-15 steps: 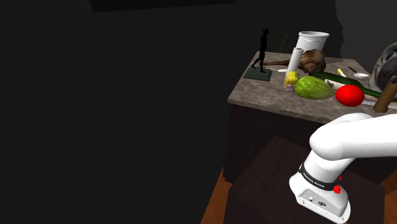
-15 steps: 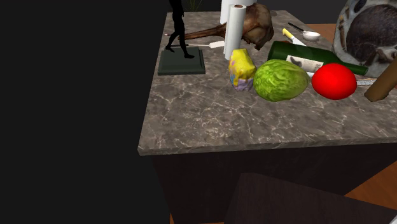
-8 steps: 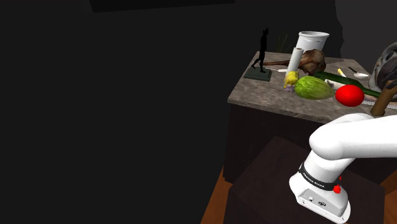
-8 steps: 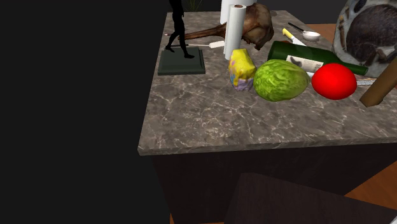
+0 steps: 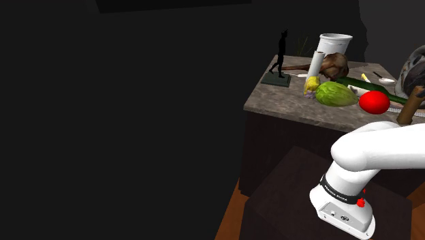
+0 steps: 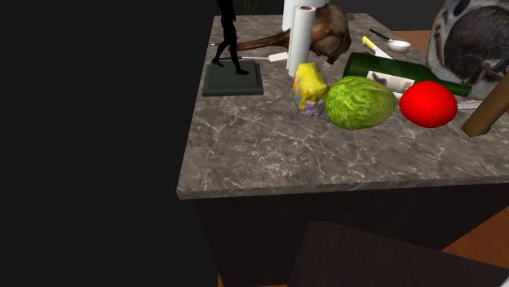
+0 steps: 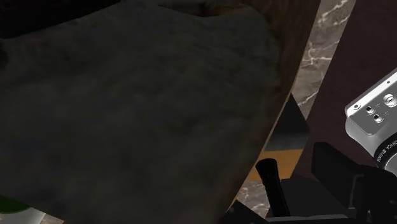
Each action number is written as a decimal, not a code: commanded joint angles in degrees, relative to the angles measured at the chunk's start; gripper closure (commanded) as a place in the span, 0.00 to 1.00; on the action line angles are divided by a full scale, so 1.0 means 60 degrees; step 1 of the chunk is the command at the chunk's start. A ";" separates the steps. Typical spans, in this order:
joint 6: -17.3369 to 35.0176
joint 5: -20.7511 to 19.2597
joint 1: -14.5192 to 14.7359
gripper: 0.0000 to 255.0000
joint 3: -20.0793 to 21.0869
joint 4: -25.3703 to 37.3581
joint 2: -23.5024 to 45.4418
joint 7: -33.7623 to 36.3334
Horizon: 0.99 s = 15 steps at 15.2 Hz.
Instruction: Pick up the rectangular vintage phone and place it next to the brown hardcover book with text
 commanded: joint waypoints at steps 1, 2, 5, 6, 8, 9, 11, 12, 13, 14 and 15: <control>-0.0001 -0.0009 -0.0012 0.00 -0.0009 -0.0026 -0.0003 0.0002; -0.0001 -0.0009 -0.0013 0.00 -0.0008 -0.0027 -0.0003 0.0002; -0.0289 0.0082 0.0078 0.00 0.0036 0.0360 0.0090 -0.0049; -0.0577 0.0162 0.0150 0.00 0.0078 0.0733 0.0174 -0.0106; -0.1095 0.0299 0.0310 0.00 0.0115 0.1436 0.0348 -0.0213; -0.1094 0.0300 0.0310 0.00 0.0115 0.1436 0.0348 -0.0214; -0.1094 0.0300 0.0309 0.00 0.0116 0.1435 0.0348 -0.0214; -0.1094 0.0300 0.0309 0.00 0.0115 0.1436 0.0348 -0.0214; -0.1094 0.0300 0.0309 0.00 0.0115 0.1436 0.0348 -0.0214; -0.1094 0.0300 0.0309 0.00 0.0115 0.1436 0.0348 -0.0214; -0.1094 0.0300 0.0309 0.00 0.0115 0.1436 0.0348 -0.0214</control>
